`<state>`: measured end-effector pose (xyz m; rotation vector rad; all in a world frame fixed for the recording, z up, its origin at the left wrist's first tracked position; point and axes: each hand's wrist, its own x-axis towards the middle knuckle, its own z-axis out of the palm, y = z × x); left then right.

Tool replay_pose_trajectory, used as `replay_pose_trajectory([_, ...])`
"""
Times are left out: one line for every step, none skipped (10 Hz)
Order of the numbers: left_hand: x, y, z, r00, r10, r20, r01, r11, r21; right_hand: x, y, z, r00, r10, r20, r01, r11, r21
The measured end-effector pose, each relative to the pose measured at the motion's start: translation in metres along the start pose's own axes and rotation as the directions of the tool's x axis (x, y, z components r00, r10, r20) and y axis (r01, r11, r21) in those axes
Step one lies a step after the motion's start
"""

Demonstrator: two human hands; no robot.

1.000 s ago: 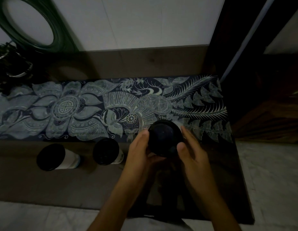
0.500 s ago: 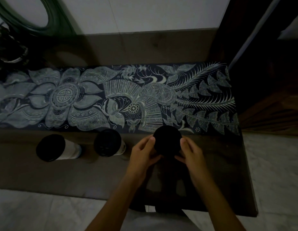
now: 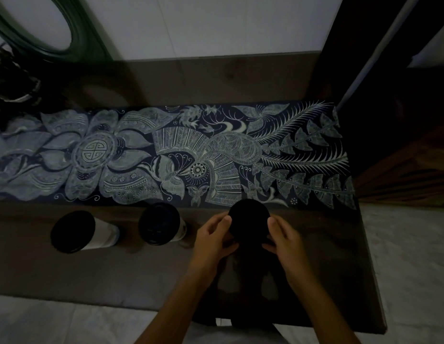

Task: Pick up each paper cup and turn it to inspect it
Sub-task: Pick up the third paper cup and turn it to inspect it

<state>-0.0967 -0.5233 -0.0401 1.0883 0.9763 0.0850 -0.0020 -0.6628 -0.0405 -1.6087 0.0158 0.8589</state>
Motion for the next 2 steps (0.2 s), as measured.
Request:
replay_pose_trajectory([-0.0029, 0.0036, -0.0003, 1.0, -0.03, -0.005, 0.03, 0.999, -0.021, -0.0018, -0.0038, -0.0023, 0.999, -0.039, -0.022, 0.038, 0.998, -0.047])
replay_pose_trajectory([-0.0046, 0.0058, -0.0003, 1.0, -0.001, -0.013, 0.0, 0.999, -0.035, 0.0023, -0.0118, -0.0064, 0.995, -0.084, -0.058, 0.078, 0.992, -0.102])
